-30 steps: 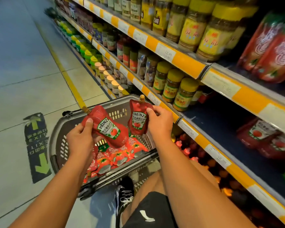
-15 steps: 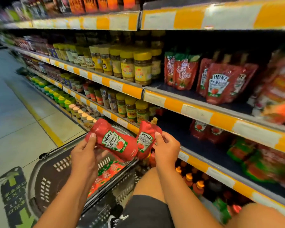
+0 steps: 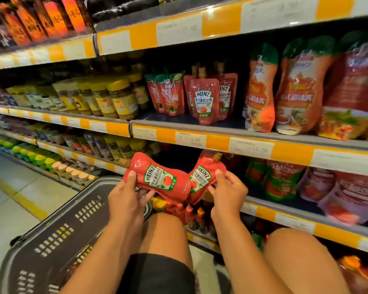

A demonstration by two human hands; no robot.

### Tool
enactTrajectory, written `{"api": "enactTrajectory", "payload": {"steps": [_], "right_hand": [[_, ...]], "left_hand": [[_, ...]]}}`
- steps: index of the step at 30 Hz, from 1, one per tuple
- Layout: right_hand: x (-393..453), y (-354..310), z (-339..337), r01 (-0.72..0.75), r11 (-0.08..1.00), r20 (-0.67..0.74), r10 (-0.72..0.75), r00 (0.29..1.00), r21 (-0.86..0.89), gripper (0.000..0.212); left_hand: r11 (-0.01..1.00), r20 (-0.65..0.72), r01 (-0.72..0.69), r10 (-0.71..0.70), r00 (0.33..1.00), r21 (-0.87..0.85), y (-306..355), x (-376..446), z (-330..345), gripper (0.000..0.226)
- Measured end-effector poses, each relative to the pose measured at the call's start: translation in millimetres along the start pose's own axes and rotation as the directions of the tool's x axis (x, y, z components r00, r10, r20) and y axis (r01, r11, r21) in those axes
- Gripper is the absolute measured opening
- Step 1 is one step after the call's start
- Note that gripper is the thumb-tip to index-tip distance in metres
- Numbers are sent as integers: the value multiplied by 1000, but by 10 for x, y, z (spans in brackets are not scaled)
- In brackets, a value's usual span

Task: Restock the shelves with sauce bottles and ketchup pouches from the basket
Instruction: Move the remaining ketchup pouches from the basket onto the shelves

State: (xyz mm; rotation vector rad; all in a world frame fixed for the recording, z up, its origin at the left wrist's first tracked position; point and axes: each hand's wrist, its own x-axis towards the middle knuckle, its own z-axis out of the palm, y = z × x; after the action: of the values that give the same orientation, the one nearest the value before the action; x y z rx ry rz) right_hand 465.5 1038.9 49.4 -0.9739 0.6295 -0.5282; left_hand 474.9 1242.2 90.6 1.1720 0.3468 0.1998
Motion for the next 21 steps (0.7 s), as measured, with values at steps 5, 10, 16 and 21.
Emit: {"api": "enactTrajectory", "payload": {"steps": [5,10,16,21], "right_hand": [[231,-174,-191,4,1000,-140,-3,990,11,27],[385,-317,-282,41,999,-208,-43,977,-18,23],[550,-477,-275,114,991,-212,-125,969,-62,33],[706,-574,-247,-2,994,-217,-21,976,-108,35]], "left_hand": [[997,8,82,-82,997,11,-331,28,366,15],[986,-5,167,-167,986,-10,-547,263,524,16],[978,26,204,-203,979,-37,-633,595,737,14],[986,89,156,-160,983,51,-689,814,948,13]]}}
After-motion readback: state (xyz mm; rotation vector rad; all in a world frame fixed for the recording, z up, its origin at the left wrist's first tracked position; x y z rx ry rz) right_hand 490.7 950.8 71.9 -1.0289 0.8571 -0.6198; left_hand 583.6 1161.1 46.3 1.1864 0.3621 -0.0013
